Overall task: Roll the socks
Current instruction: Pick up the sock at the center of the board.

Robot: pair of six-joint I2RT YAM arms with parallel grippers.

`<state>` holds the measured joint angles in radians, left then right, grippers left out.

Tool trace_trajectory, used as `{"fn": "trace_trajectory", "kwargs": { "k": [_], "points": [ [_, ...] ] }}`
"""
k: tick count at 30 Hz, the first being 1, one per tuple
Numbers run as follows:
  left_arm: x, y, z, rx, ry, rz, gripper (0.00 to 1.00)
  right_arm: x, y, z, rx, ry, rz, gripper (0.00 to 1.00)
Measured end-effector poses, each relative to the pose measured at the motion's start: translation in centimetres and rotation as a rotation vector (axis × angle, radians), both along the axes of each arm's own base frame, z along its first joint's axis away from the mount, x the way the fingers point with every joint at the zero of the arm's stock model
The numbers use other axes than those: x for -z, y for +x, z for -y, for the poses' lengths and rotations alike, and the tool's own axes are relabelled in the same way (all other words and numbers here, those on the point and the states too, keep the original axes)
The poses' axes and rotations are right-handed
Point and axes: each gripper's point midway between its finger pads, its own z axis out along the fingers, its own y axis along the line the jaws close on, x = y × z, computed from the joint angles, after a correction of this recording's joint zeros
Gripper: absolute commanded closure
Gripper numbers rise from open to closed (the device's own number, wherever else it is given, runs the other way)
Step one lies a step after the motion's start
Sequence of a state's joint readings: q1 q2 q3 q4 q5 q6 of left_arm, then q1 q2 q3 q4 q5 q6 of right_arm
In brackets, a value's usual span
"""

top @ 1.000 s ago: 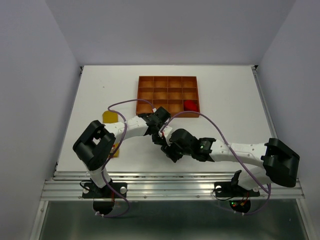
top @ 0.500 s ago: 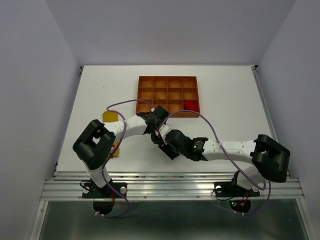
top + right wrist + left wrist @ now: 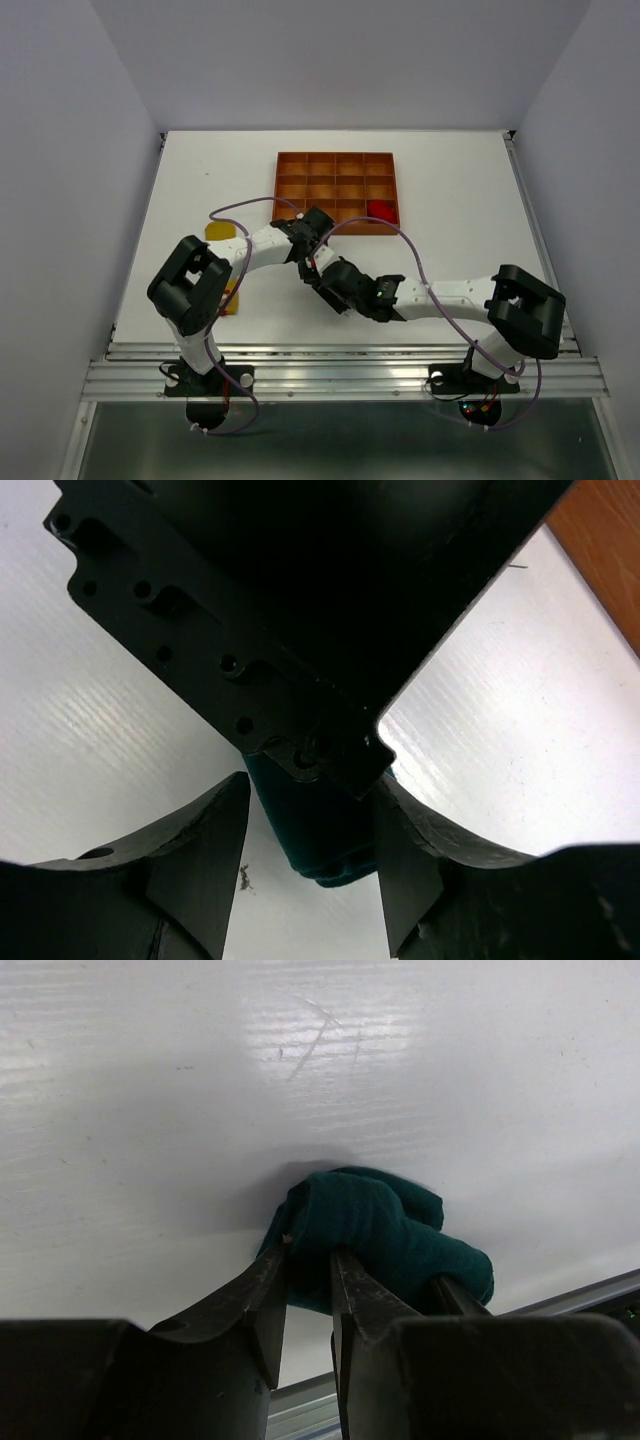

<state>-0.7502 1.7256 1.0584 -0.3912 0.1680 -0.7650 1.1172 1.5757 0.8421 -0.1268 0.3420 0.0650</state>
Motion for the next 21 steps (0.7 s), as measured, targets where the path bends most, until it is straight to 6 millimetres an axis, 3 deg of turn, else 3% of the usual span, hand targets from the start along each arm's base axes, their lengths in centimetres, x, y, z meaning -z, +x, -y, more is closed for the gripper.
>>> {"fn": "trace_trajectory", "kwargs": {
  "k": [6, 10, 14, 18, 19, 21],
  "points": [
    [0.0, 1.0, -0.9, -0.030, 0.011, -0.003, 0.67, 0.2, 1.1, -0.8, 0.049, -0.002, 0.041, 0.44],
    [-0.7, 2.0, -1.0, -0.031, 0.013, 0.023, 0.67, 2.2, 0.6, 0.4, 0.038, -0.098, 0.022, 0.44],
    [-1.1, 2.8, -1.3, -0.021, 0.038, 0.059, 0.67, 2.4, 0.8, 0.5, 0.040, -0.114, 0.031, 0.44],
    [-1.0, 2.8, -1.5, -0.016, 0.050, 0.062, 0.67, 2.4, 0.8, 0.5, 0.038, -0.117, 0.032, 0.56],
    [-1.0, 2.8, -1.5, -0.014, 0.050, 0.063, 0.67, 2.4, 0.8, 0.6, 0.039, -0.119, 0.032, 0.67],
    [-1.0, 2.8, -1.5, -0.012, 0.049, 0.064, 0.67, 2.4, 0.9, 0.6, 0.041, -0.124, 0.038, 0.70]
  ]
}}
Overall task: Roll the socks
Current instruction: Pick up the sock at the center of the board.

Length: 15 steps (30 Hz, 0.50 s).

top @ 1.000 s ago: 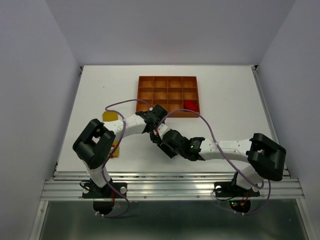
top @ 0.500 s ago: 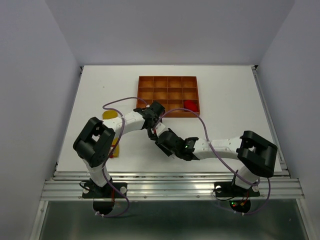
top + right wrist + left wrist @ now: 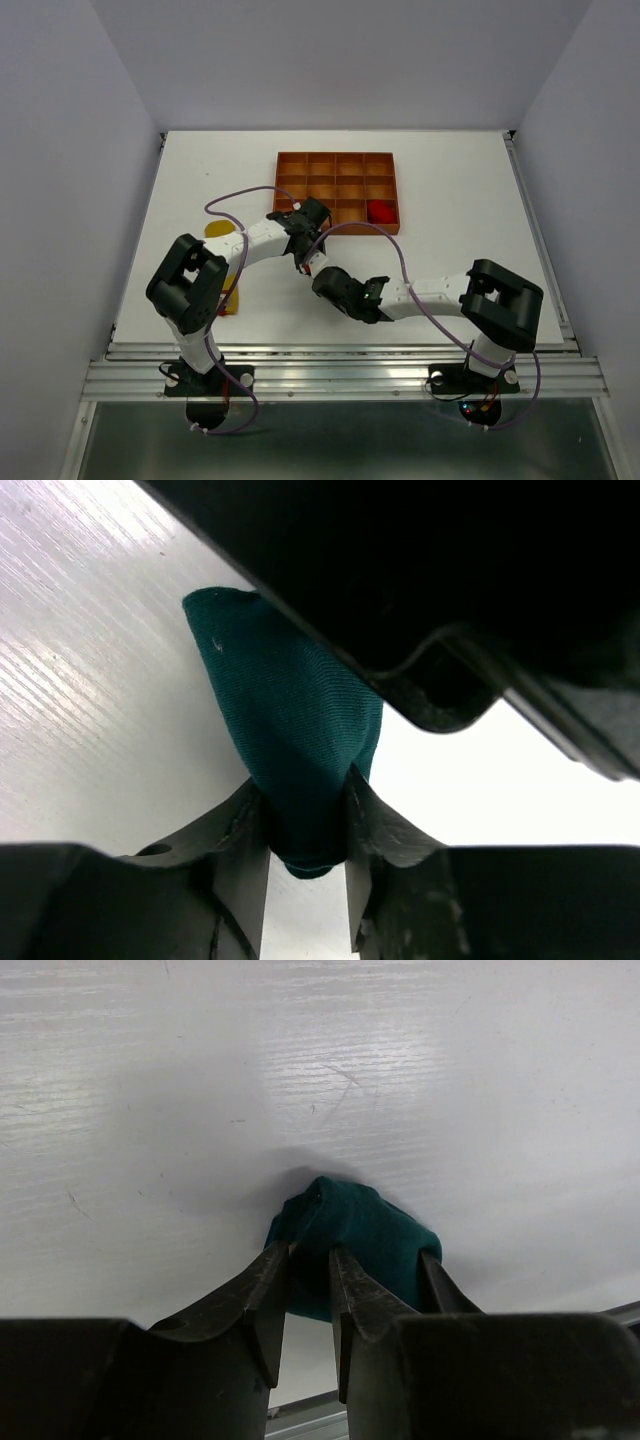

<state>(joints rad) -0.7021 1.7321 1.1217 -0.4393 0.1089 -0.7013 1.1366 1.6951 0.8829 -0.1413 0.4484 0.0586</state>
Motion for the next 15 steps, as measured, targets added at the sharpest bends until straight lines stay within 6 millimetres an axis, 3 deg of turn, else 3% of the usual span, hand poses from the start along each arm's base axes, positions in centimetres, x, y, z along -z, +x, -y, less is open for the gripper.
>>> {"fn": "trace_trajectory", "kwargs": {
  "k": [10, 15],
  "points": [
    [0.0, 0.2, -0.4, -0.005, 0.011, 0.002, 0.51, 0.0, 0.2, -0.1, 0.008, -0.017, 0.013, 0.93],
    [-1.1, 0.6, -0.9, -0.022, -0.002, 0.021, 0.48, -0.2, 0.1, -0.2, 0.003, -0.008, 0.005, 0.96]
  ]
}}
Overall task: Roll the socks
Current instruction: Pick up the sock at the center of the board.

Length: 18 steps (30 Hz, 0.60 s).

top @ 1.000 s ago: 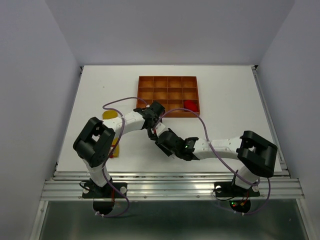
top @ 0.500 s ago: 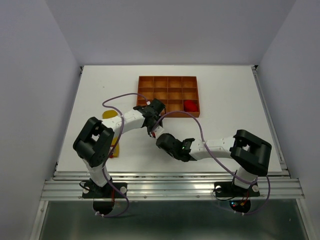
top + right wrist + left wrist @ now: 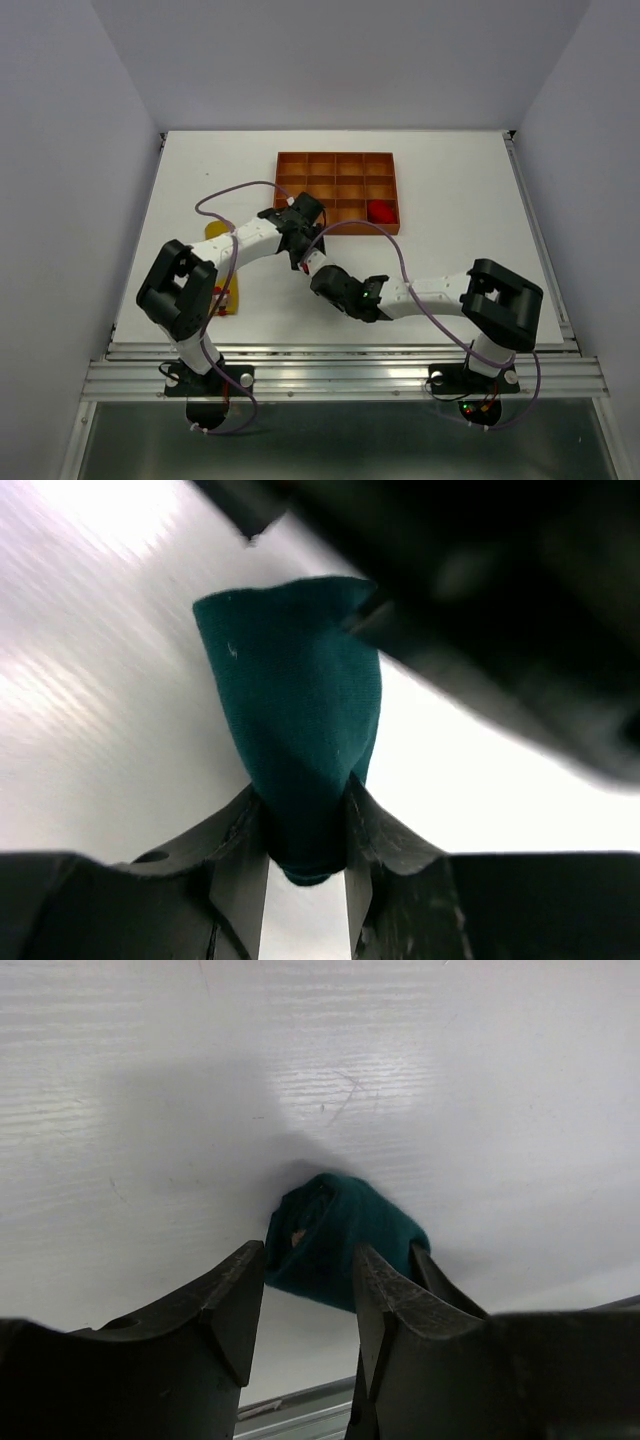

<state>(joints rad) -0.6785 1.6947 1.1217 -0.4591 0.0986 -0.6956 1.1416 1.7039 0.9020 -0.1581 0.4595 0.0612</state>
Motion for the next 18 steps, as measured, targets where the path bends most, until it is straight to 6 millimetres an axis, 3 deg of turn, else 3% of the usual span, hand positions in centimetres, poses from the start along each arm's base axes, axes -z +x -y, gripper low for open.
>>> {"fn": "trace_trajectory", "kwargs": {
  "k": [6, 8, 12, 15, 18],
  "points": [
    [-3.2, 2.7, -2.1, -0.088, -0.045, 0.072, 0.47, -1.6, -0.4, -0.8, -0.015, 0.066, -0.010, 0.98],
    [-5.3, 4.4, -3.1, -0.127, -0.067, 0.122, 0.47, -1.5, -0.8, -0.3, -0.015, 0.052, -0.031, 0.99],
    [-11.8, 8.1, -5.0, -0.203, -0.135, 0.289, 0.46, -1.5, -0.9, 0.1, -0.005, 0.054, -0.052, 0.99],
    [-14.5, 8.8, -6.4, -0.232, -0.159, 0.357, 0.46, -1.9, -0.8, 0.2, 0.002, 0.069, -0.059, 0.99],
    [-15.6, 9.0, -7.8, -0.262, -0.163, 0.389, 0.46, -2.3, -0.5, 0.4, 0.025, 0.085, -0.058, 0.99]
  ]
}}
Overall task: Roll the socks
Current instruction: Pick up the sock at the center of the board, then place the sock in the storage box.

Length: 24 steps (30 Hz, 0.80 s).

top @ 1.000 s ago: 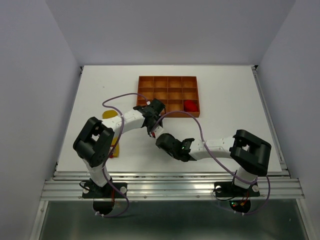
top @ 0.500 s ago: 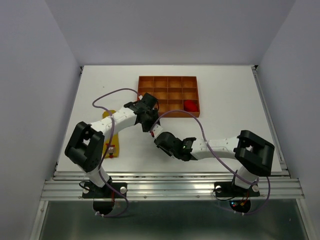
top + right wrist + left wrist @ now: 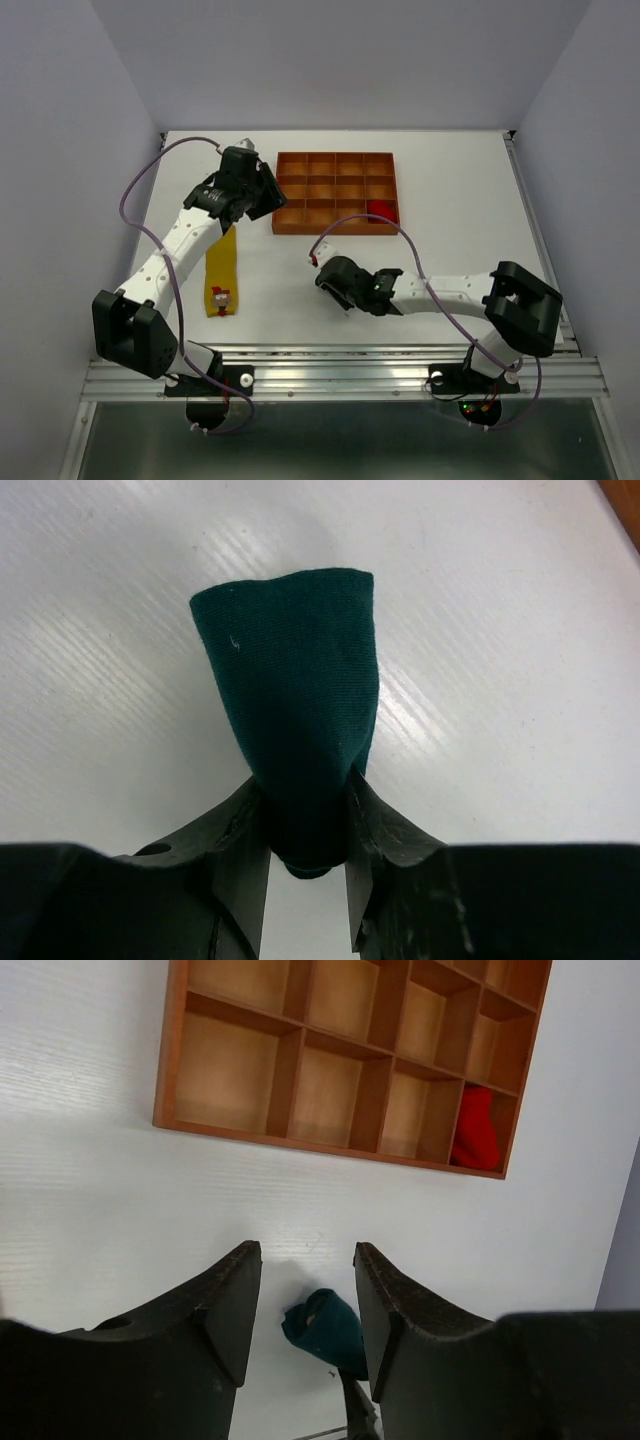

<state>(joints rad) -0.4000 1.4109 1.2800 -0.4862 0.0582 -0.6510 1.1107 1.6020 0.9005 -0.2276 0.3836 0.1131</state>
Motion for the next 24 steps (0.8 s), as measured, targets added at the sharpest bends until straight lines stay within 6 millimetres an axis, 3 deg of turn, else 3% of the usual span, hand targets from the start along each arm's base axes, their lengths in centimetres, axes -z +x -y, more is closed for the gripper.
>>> {"fn": "trace_trajectory", "kwargs": {
  "k": [3, 8, 12, 16, 21, 24],
  "points": [
    [0.2, -0.2, -1.4, -0.029, 0.000, 0.002, 0.46, -0.8, 0.9, 0.6, 0.041, 0.028, 0.002, 0.99],
    [2.7, -1.2, -2.4, -0.036, 0.019, -0.056, 0.46, -3.7, 3.8, 2.4, 0.131, 0.104, 0.033, 0.99],
    [4.2, -2.0, -2.7, -0.030, 0.035, -0.093, 0.46, -7.9, 7.8, 4.7, 0.222, 0.188, 0.096, 0.99],
    [4.1, -1.8, -2.8, -0.029, 0.034, -0.083, 0.46, -12.4, 13.3, 8.6, 0.329, 0.209, 0.216, 0.99],
    [4.6, -0.6, -3.5, -0.051, 0.050, -0.097, 0.46, -14.7, 18.3, 13.0, 0.386, 0.120, 0.316, 0.99],
    [5.2, 0.6, -3.8, -0.065, 0.059, -0.108, 0.46, -14.9, 21.3, 15.9, 0.400, 0.051, 0.345, 0.99]
  ]
}}
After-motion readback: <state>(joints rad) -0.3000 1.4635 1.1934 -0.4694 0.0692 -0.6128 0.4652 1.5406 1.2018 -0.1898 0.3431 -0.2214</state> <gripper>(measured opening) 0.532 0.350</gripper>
